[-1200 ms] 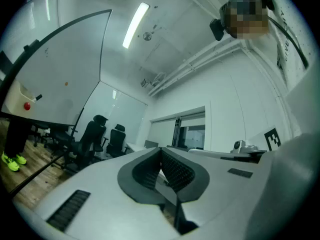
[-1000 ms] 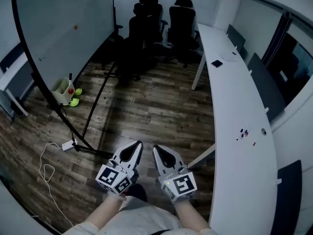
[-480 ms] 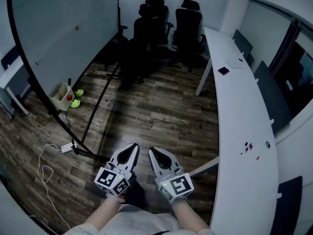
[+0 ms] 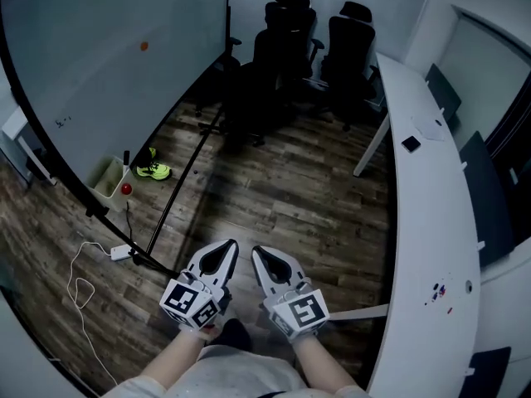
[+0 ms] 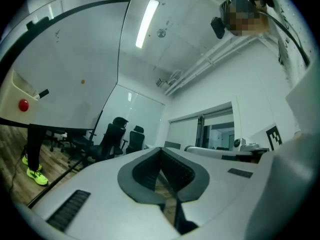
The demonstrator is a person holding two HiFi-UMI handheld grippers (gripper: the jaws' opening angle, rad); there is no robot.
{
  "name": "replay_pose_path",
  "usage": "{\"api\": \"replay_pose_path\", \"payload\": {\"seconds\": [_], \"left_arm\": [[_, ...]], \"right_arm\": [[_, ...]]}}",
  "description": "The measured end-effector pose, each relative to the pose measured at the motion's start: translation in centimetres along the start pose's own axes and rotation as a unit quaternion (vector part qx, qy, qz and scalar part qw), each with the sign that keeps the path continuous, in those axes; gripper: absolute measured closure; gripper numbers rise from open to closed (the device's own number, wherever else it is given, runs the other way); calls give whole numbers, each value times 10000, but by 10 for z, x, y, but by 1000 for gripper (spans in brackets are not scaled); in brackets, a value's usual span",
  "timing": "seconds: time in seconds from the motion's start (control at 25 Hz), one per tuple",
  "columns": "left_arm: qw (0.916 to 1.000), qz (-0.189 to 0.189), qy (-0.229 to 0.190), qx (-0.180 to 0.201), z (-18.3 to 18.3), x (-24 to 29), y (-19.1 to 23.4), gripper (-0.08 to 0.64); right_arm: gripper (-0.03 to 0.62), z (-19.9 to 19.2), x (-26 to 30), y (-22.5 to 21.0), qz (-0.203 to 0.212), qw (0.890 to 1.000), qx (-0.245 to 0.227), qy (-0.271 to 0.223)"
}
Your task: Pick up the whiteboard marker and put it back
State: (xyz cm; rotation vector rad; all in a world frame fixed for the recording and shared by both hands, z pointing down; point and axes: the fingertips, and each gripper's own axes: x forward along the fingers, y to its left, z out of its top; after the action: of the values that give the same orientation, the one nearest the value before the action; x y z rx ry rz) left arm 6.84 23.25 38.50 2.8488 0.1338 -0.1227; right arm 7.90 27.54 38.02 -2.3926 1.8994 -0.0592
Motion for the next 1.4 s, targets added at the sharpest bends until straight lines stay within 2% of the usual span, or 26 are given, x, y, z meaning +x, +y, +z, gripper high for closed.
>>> {"api": "replay_pose_path", "payload": {"seconds": [0.48, 0.88, 1.12, 1.4], "left_arm": [[9988, 468, -53, -138, 21, 24, 134, 545], [9947, 1004, -178, -108, 33, 4, 198, 545], [9883, 1496, -265, -134, 36, -24, 225, 545], [9708, 2356, -409, -162, 41, -63, 267, 545]], "right_arm": [[572, -19, 140, -6, 498, 9983, 61, 280], [572, -31, 210, 21, 1169, 9926, 57, 331], [572, -37, 246, 54, 1849, 9816, -3, 479], [572, -47, 292, 96, 2797, 9578, -16, 667]]}}
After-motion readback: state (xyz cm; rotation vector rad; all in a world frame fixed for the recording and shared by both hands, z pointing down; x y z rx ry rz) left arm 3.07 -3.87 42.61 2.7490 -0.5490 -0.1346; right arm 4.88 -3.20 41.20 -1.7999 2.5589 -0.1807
